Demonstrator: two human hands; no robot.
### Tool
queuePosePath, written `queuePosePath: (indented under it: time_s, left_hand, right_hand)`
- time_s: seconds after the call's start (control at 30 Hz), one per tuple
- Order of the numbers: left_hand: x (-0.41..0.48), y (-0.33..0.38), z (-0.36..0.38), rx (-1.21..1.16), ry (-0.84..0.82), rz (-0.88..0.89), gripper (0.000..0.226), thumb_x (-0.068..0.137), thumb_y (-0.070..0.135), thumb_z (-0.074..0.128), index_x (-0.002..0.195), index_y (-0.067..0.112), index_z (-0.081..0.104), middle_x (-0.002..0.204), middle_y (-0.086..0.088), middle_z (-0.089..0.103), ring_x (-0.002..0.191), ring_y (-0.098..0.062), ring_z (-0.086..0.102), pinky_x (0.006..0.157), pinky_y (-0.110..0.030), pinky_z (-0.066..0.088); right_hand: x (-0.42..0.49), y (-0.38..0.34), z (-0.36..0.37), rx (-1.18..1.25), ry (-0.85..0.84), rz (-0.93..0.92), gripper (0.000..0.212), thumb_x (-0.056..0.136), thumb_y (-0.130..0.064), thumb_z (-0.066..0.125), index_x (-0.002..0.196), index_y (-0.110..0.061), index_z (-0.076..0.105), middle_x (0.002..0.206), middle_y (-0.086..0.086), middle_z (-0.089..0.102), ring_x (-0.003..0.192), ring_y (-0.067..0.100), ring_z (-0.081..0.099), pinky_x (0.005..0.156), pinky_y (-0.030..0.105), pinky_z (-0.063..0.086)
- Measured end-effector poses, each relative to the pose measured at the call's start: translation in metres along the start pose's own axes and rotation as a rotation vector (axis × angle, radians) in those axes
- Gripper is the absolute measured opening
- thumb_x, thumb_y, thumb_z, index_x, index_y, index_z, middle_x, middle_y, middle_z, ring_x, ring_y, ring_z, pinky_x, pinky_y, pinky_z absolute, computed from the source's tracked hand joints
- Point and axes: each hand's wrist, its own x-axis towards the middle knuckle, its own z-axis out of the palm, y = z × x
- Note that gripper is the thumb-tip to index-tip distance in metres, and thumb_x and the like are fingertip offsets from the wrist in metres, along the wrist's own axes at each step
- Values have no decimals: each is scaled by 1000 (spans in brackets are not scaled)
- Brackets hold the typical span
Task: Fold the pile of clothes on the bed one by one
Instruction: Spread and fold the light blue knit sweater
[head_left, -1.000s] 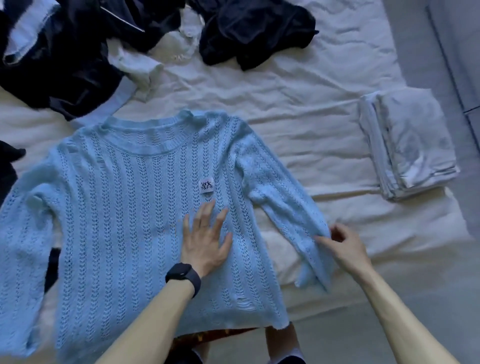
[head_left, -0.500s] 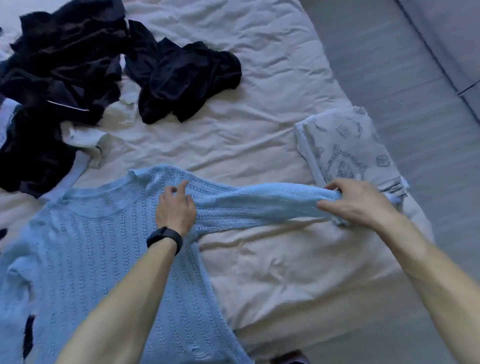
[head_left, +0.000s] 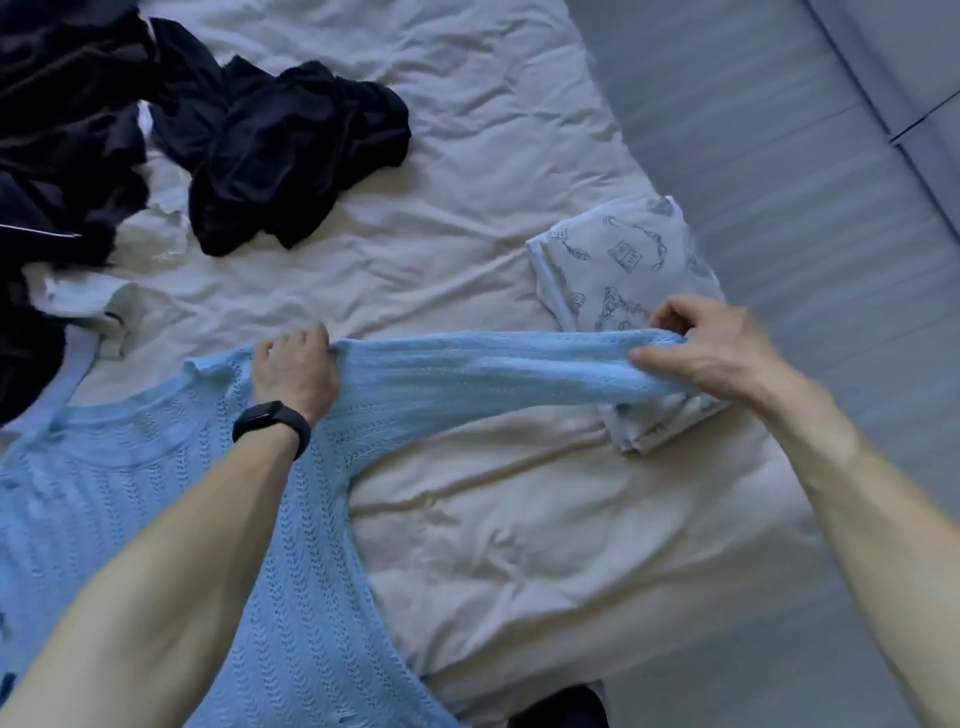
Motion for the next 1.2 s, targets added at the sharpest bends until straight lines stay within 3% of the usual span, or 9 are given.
queuePosePath:
  time_s: [0.13, 0.33, 0.4, 0.5, 0.7, 0.77, 0.97, 1.07, 1.2]
  left_hand:
    - [-11, 31, 18, -64, -68, 55, 41, 96, 33, 50, 132, 13, 50, 134, -17, 54, 121, -36, 51, 103, -51, 36]
    - [-33, 115, 28, -205, -133, 288, 53, 95, 57, 39, 141, 32, 43, 155, -17, 35, 138, -33, 40, 116, -53, 24]
    - [-27, 131, 29, -204, -128, 298, 46, 95, 55, 48, 135, 31, 51, 152, -20, 36, 135, -37, 42, 113, -53, 28]
    - [-19, 140, 27, -174, -3, 353, 25, 92, 42, 61, 107, 21, 64, 135, -20, 52, 109, -42, 55, 94, -49, 41]
    - [-6, 150, 8, -254, 16, 216, 24, 95, 29, 57, 110, 12, 62, 117, -15, 57, 98, -37, 57, 86, -43, 41]
    - [-7, 153, 8, -265, 33, 259, 29, 90, 29, 55, 114, 14, 62, 118, -14, 57, 101, -36, 57, 90, -44, 42]
    - [-44, 179, 20, -325, 327, 340, 26, 91, 37, 48, 109, 19, 51, 113, -9, 53, 95, -30, 47, 79, -41, 32]
    - [-62, 194, 26, -294, 203, 431, 31, 97, 44, 40, 107, 22, 60, 110, -4, 59, 94, -30, 54, 81, -39, 31]
    - [-65, 200, 37, -223, 73, 432, 51, 98, 52, 35, 132, 23, 58, 133, -6, 57, 117, -29, 53, 98, -44, 37]
  right_hand:
    - [5, 30, 16, -89, 0, 118, 41, 72, -67, 73, 87, -31, 62, 95, -3, 68, 94, 23, 62, 87, 41, 51]
    - [-4, 42, 20, -174, 22, 90, 28, 72, -51, 76, 87, -31, 63, 90, -5, 64, 97, 22, 59, 82, 35, 41]
    - [-1, 43, 14, -125, 51, 117, 22, 75, -43, 75, 73, -25, 63, 74, -7, 61, 85, 22, 62, 72, 33, 42]
    - [2, 37, -7, 382, 50, 128, 35, 73, -46, 84, 65, -17, 65, 59, -11, 54, 60, 13, 53, 57, 30, 43]
    - [4, 57, -26, 659, -252, 259, 21, 72, -28, 88, 82, -15, 76, 75, 4, 68, 71, 21, 58, 67, 33, 41]
    - [4, 69, -20, 650, -130, 299, 15, 79, -20, 85, 85, -12, 74, 80, 5, 70, 71, 17, 62, 73, 36, 45]
    - [-5, 80, 20, 657, 322, 295, 31, 73, -58, 73, 86, -31, 64, 86, -1, 71, 82, 24, 69, 77, 53, 60]
    - [-7, 74, 29, 774, 488, 296, 26, 79, -48, 75, 89, -30, 61, 90, -2, 69, 82, 18, 64, 79, 48, 56]
    - [-11, 66, 36, 784, 325, 451, 59, 63, -67, 83, 97, -27, 56, 100, 1, 72, 87, 15, 70, 81, 41, 58]
